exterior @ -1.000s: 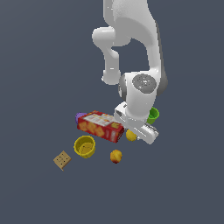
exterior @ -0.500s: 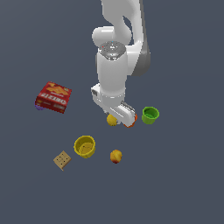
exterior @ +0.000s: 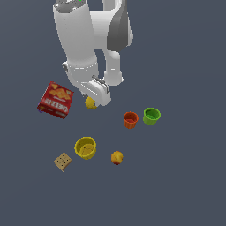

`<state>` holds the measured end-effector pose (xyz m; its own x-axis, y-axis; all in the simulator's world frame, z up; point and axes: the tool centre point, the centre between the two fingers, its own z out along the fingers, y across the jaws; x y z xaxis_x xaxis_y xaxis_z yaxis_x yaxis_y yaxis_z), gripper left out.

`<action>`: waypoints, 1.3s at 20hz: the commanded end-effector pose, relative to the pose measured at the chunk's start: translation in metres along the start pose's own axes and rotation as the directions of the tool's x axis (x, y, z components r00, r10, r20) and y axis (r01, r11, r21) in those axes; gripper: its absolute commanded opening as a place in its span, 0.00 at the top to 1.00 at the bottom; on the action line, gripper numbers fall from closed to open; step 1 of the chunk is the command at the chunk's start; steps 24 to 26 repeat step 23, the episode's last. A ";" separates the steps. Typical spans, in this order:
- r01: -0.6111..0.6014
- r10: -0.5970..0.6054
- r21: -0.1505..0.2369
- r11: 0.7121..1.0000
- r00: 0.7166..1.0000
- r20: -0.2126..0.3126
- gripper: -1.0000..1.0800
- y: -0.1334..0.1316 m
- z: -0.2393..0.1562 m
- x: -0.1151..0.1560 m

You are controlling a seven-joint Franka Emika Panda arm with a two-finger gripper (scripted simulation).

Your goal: Pick up a designated object from a clutter of objects.

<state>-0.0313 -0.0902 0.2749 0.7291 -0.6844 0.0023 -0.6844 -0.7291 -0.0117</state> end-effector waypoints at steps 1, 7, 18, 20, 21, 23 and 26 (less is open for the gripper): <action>0.001 -0.001 -0.001 1.000 1.000 0.001 1.00 0.023 -0.020 0.009; 0.001 -0.001 -0.007 1.000 1.000 0.003 1.00 0.067 -0.060 0.029; 0.001 -0.001 -0.012 1.000 1.000 0.003 1.00 0.101 -0.093 0.049; 0.001 -0.001 -0.012 1.000 1.000 0.003 1.00 0.100 -0.093 0.049; 0.001 -0.001 -0.012 1.000 1.000 0.003 1.00 0.099 -0.092 0.049; 0.001 -0.001 -0.012 1.000 1.000 0.003 1.00 0.098 -0.091 0.048; 0.001 -0.001 -0.012 1.000 1.000 0.003 1.00 0.098 -0.091 0.048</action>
